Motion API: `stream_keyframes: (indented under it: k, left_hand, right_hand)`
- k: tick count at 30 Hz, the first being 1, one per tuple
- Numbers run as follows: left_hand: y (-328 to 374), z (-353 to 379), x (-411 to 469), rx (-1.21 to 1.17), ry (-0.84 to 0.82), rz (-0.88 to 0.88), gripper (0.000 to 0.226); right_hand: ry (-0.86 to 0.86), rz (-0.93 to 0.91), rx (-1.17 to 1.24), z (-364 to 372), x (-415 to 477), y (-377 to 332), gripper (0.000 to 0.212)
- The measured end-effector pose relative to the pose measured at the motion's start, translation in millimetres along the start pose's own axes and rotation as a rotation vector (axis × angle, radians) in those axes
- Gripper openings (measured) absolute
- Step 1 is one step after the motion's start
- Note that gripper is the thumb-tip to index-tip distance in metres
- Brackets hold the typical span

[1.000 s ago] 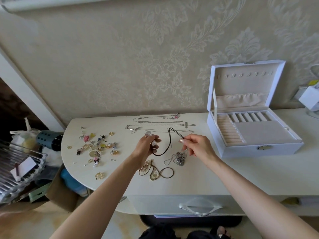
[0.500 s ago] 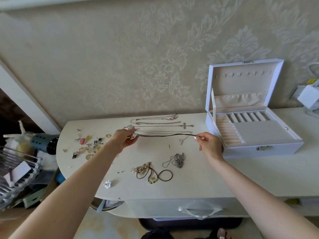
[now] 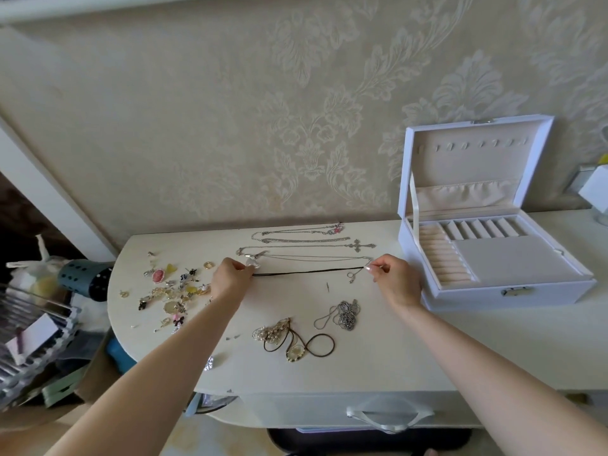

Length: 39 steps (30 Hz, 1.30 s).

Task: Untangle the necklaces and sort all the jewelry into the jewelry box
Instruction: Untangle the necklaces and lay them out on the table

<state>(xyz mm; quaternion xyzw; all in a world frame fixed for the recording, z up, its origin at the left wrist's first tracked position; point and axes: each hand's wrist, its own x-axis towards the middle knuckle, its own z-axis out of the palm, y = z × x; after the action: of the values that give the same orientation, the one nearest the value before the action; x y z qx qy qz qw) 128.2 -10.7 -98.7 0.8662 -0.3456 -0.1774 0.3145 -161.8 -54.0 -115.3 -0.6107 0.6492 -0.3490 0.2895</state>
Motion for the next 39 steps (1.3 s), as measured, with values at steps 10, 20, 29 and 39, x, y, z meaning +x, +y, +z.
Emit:
stream_keyframes:
  k: [10, 20, 29, 39]
  left_hand:
    - [1.7, 11.6, -1.8, -0.086, 0.251, -0.081, 0.03]
    - [11.2, 12.1, -3.0, 0.048, 0.201, -0.133, 0.064]
    - [4.2, 17.4, -38.3, 0.004, 0.256, 0.322, 0.032]
    - [28.7, 37.9, -111.9, 0.052, -0.508, 0.804, 0.035]
  right_hand:
    - [0.045, -0.147, -0.113, 7.4, 4.0, 3.5, 0.003]
    - [0.004, -0.162, -0.181, 2.7, 4.1, 4.4, 0.011]
    - [0.015, -0.228, -0.147, -7.8, -19.5, -5.9, 0.014]
    - [-0.384, -0.302, -0.086, -18.7, -72.1, -10.3, 0.027]
